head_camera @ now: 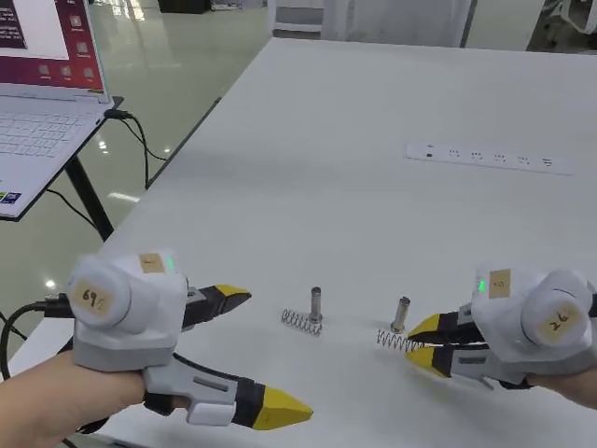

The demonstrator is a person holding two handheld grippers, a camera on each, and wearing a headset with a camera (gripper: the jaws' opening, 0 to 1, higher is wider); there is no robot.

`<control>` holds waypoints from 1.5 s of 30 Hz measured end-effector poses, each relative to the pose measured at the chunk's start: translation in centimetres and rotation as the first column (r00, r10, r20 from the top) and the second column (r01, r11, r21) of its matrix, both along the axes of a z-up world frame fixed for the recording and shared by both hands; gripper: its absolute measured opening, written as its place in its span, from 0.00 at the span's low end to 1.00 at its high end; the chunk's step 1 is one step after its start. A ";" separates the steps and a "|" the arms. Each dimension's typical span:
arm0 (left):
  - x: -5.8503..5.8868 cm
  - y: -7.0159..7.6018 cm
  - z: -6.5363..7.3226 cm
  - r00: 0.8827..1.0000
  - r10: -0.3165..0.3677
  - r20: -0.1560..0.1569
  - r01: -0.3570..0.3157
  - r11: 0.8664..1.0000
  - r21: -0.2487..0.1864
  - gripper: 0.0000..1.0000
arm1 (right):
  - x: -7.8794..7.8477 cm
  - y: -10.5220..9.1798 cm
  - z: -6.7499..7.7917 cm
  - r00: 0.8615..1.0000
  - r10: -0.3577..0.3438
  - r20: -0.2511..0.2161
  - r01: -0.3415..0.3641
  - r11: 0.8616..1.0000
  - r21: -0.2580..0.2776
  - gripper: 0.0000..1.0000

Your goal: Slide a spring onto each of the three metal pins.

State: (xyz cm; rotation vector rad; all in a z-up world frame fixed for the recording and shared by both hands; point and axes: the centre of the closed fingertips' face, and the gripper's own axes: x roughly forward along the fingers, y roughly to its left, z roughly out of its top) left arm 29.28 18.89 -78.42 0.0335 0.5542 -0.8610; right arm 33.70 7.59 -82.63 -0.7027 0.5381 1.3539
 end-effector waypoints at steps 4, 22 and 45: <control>-0.1 -0.9 0.1 1.000 -0.028 -0.003 0.028 1.000 -0.005 0.92 | -0.7 -0.2 1.2 1.000 0.022 0.012 -0.022 1.000 0.010 0.08; 0.5 -5.9 0.4 0.989 -0.149 0.016 0.150 0.987 -0.055 0.75 | -3.5 -0.7 3.7 0.995 0.087 0.049 -0.088 0.996 0.022 0.08; 0.3 -11.3 1.2 0.953 -0.295 0.071 0.301 0.947 -0.110 0.21 | -5.2 -0.5 4.8 0.990 0.130 0.052 -0.132 0.990 0.039 0.08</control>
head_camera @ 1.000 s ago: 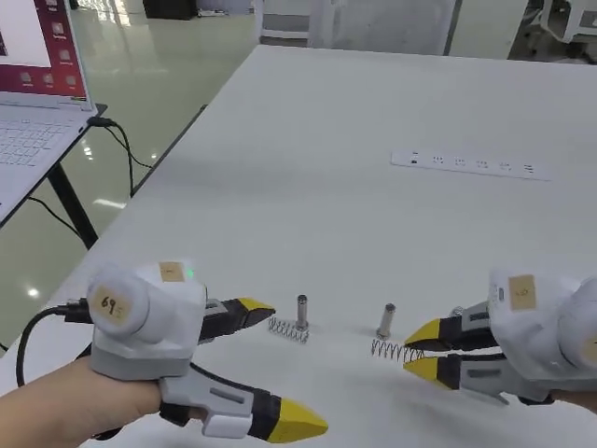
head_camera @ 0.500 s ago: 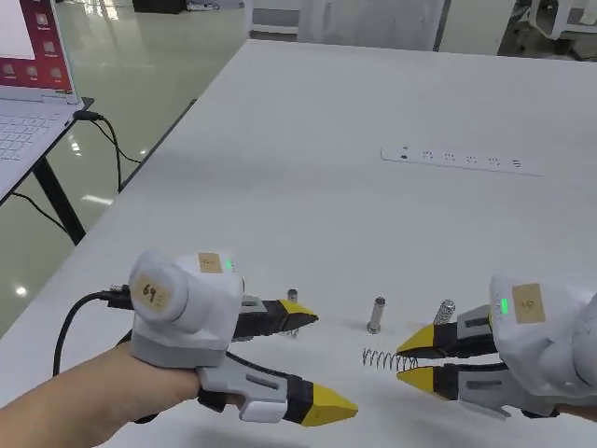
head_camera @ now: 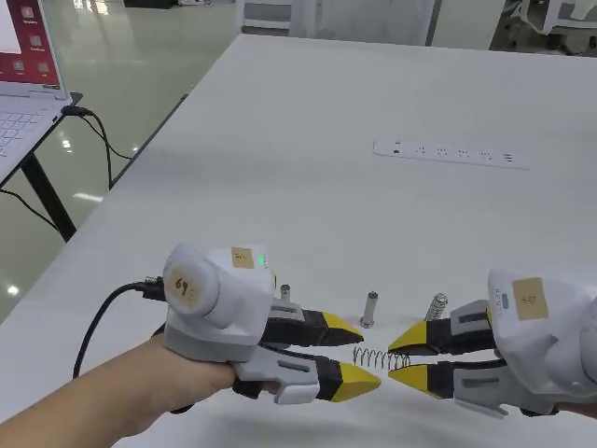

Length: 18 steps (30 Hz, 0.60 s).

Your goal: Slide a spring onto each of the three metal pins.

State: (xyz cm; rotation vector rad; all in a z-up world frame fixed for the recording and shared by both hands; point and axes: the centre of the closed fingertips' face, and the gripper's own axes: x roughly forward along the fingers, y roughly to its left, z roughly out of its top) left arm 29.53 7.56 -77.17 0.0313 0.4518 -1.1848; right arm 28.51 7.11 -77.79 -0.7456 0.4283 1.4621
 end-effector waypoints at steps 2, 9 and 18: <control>0.0 -0.1 0.1 1.000 -0.005 0.006 0.005 1.000 -0.003 0.18 | -0.2 0.0 0.2 1.000 0.006 -0.006 -0.006 1.000 0.007 0.08; -0.3 -0.5 0.2 0.999 -0.031 0.012 0.031 0.999 -0.011 0.07 | -0.2 0.1 0.8 1.000 0.015 -0.004 -0.015 1.000 0.018 0.08; -0.6 -0.7 0.6 0.999 -0.041 0.034 0.042 0.999 -0.016 0.05 | -0.4 0.0 0.7 1.000 0.024 -0.007 -0.024 1.000 0.013 0.08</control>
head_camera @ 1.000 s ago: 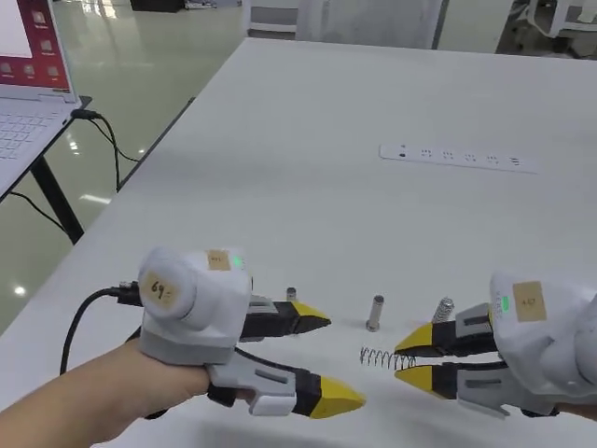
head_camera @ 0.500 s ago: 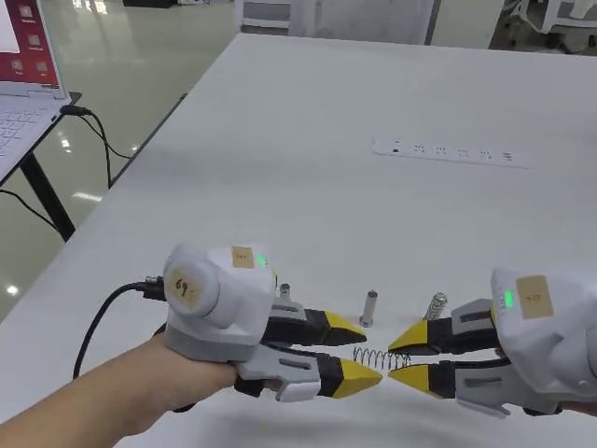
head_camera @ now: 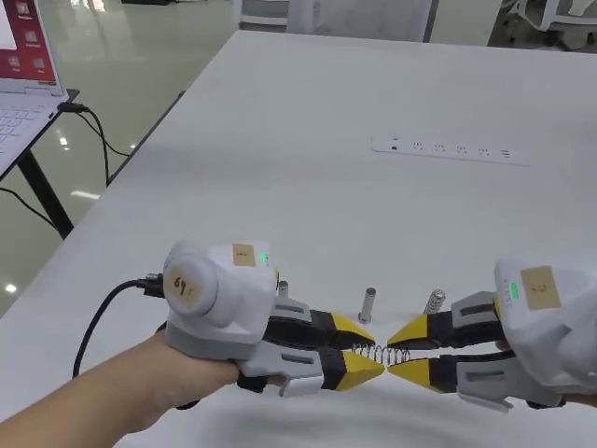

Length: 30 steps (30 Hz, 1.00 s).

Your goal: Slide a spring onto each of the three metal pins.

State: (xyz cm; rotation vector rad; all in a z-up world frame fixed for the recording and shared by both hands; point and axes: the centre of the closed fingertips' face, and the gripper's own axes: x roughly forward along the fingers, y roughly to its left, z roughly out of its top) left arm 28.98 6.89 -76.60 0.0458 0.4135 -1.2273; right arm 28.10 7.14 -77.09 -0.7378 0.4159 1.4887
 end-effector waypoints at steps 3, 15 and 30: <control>-0.2 -0.1 0.0 1.000 -0.012 0.002 0.012 1.000 0.001 0.04 | -0.1 0.0 0.0 1.000 0.005 0.000 -0.005 1.000 -0.001 0.08; -0.9 -0.5 -0.2 0.994 -0.108 0.029 0.107 0.994 0.035 0.02 | -0.6 -0.3 -0.4 1.000 0.006 -0.021 -0.006 1.000 0.006 0.08; -1.0 -0.8 -0.5 0.986 -0.169 0.014 0.168 0.984 0.054 0.02 | -0.6 -1.4 -1.4 0.998 -0.028 -0.050 0.027 1.000 -0.014 0.10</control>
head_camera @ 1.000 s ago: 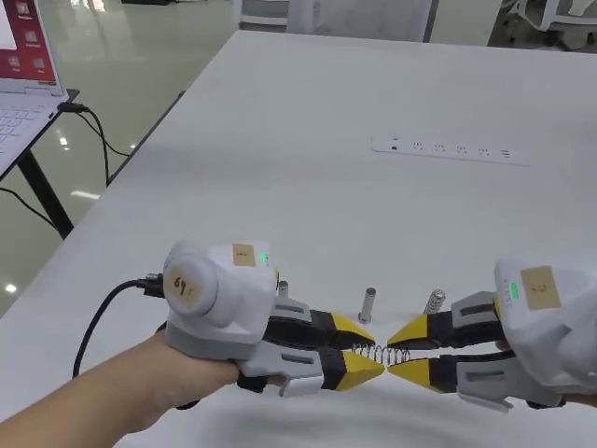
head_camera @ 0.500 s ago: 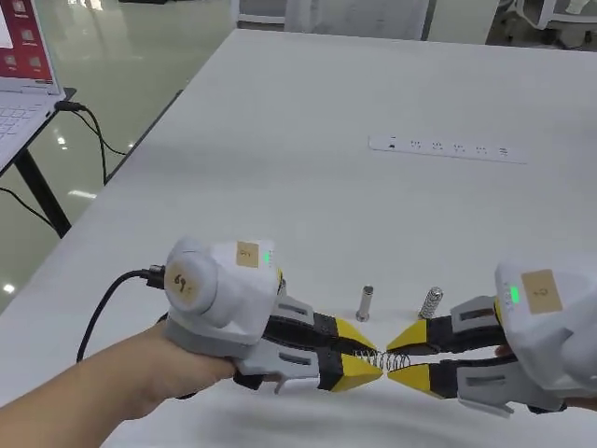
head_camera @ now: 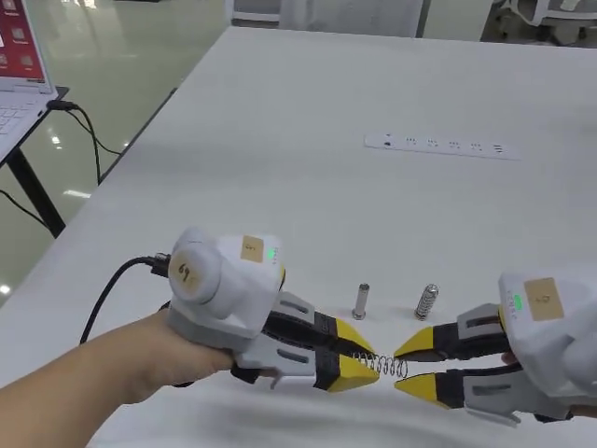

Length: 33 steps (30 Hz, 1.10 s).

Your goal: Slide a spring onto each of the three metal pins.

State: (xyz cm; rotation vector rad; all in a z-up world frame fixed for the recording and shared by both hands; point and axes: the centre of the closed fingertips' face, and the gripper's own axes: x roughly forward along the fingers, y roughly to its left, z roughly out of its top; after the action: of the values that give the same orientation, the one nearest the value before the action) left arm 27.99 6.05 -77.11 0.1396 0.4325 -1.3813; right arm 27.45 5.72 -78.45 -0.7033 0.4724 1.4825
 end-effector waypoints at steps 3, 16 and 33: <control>-0.1 -0.1 0.0 1.000 -0.009 -0.002 0.009 1.000 0.004 0.02 | -0.1 0.2 0.0 1.000 0.001 -0.007 -0.001 1.000 0.003 0.08; 0.2 0.2 0.0 1.000 0.009 -0.007 -0.009 1.000 0.002 0.02 | 0.3 0.3 1.7 1.000 0.020 0.010 -0.021 1.000 0.020 0.07; 0.3 0.1 0.3 1.000 0.022 -0.005 -0.022 1.000 -0.009 0.03 | 0.0 0.6 3.3 0.999 0.046 0.019 -0.047 0.998 0.041 0.07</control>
State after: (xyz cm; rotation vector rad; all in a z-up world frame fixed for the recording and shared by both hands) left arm 28.24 6.15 -76.82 0.1238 0.4305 -1.3618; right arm 27.46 6.37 -75.14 -0.6989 0.4132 1.5244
